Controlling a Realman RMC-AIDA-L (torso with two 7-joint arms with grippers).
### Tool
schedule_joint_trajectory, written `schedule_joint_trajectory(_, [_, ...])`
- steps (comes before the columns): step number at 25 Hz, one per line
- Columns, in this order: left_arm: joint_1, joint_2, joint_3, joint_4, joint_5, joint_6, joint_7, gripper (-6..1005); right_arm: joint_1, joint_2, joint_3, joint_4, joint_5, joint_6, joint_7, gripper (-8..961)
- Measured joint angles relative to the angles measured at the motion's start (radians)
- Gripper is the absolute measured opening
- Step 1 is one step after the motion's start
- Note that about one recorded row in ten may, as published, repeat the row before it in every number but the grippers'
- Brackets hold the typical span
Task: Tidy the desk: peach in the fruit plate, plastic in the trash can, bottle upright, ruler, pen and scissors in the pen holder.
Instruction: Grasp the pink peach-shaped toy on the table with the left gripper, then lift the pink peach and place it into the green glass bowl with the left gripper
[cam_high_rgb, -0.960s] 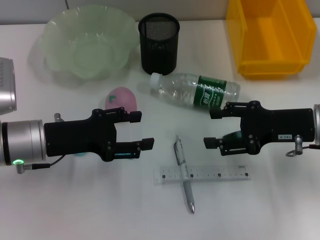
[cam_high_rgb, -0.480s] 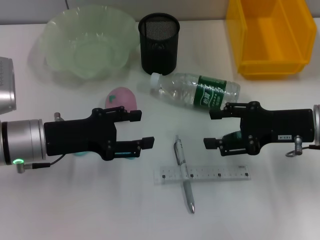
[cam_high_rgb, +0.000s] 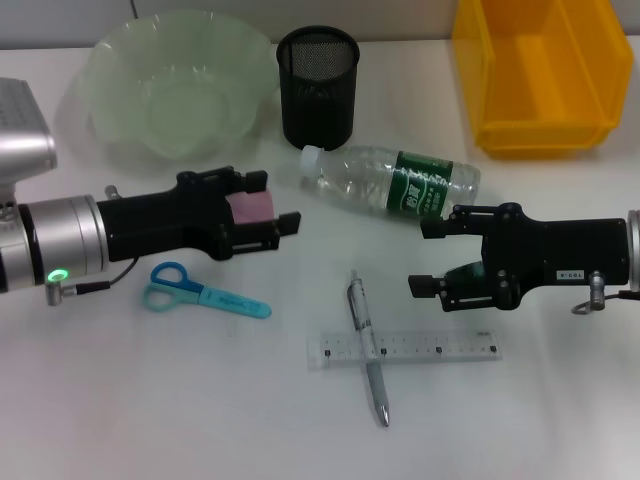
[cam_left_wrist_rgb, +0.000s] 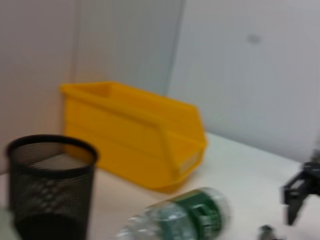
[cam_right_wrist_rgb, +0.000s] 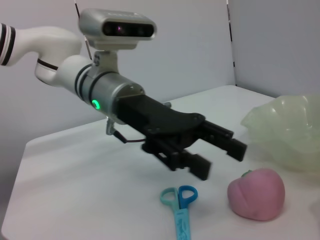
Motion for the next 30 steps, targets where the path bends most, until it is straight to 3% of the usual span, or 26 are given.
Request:
schedule_joint_trajectory(6, [-0.014, -0.001, 0.002, -0.001, 0.001, -0.141, -0.019, 759, -0.008, 0.0, 0.0, -0.005, 0.001, 0.0, 0.0, 774])
schedule_joint_trajectory(9, [-0.015, -0.001, 0.003, -0.001, 0.001, -0.15, -0.021, 757, -0.008, 0.0, 0.001, -0.006, 0.002, 0.0, 0.0, 772])
schedule_joint_trajectory(10, [-0.022, -0.001, 0.018, -0.001, 0.003, -0.23, -0.047, 756, -0.008, 0.0, 0.001, -0.006, 0.002, 0.0, 0.0, 772])
schedule_joint_trajectory(16, [-0.026, -0.003, 0.097, -0.001, 0.004, -0.33, -0.064, 751, -0.008, -0.003, 0.003, -0.006, 0.003, 0.0, 0.0, 768])
schedule_joint_trajectory(29, [-0.038, -0.002, 0.18, -0.001, 0.006, -0.373, -0.079, 741, -0.005, -0.006, 0.003, -0.006, 0.003, 0.0, 0.0, 761])
schedule_joint_trajectory(30, [-0.039, -0.002, 0.185, -0.001, 0.006, -0.374, -0.079, 707, -0.005, -0.006, 0.003, -0.006, 0.003, 0.0, 0.0, 760])
